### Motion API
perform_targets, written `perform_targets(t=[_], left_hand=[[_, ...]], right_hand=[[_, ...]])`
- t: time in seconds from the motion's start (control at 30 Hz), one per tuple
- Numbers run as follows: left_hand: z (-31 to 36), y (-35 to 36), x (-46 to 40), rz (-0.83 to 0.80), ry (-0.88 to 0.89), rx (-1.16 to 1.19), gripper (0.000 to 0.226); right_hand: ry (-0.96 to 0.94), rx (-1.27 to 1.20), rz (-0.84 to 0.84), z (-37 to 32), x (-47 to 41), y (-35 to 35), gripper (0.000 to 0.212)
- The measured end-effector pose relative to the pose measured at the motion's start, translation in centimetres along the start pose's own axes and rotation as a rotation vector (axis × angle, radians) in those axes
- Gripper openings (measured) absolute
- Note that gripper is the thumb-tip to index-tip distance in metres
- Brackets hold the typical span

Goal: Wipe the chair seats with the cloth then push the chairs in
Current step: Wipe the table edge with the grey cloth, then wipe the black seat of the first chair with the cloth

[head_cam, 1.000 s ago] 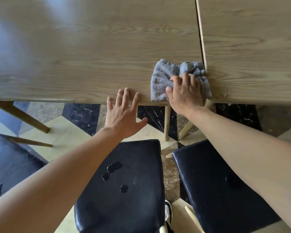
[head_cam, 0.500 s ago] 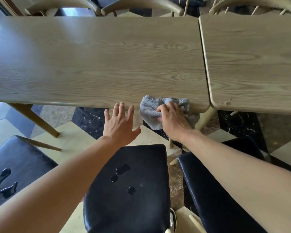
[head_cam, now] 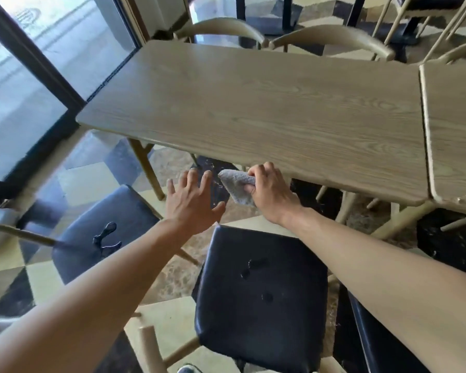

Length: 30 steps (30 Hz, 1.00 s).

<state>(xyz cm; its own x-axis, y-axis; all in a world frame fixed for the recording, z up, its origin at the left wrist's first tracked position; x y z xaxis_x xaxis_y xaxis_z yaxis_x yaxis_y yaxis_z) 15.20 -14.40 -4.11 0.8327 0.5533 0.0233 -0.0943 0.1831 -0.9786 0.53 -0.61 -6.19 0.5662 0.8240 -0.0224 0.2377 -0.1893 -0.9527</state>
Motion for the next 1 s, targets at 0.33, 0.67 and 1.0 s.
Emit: perform_targets(t=[0.33, 0.67, 1.0], left_hand=[[-22.0, -4.6, 7.1, 0.034, -0.174, 0.024, 0.083], [-42.6, -7.4, 16.4, 0.051, -0.397, 0.014, 0.082], [-48.4, -6.8, 19.7, -0.002, -0.471, 0.004, 0.074]], right_hand=[[-0.02, -0.041, -0.075, -19.6, -4.1, 4.4, 0.031], [-0.127, 0.063, -0.195, -37.5, -8.7, 10.9, 0.031], [-0.19, -0.012, -0.332, -44.3, -11.4, 18.2, 0.033]])
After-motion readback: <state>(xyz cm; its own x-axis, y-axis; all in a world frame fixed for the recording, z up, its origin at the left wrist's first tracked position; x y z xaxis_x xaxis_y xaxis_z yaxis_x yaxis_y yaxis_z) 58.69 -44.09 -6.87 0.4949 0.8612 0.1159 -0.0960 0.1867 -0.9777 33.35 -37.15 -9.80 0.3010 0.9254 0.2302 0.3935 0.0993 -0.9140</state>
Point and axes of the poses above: each hand's wrist, its own x-axis away from the middle knuckle, its own y-axis out of the palm, z = x × y, the point moved 1 cm from there along -x, towards the middle knuckle, and after that the axes turned 15 degrees about x, right-handed, at the moved point
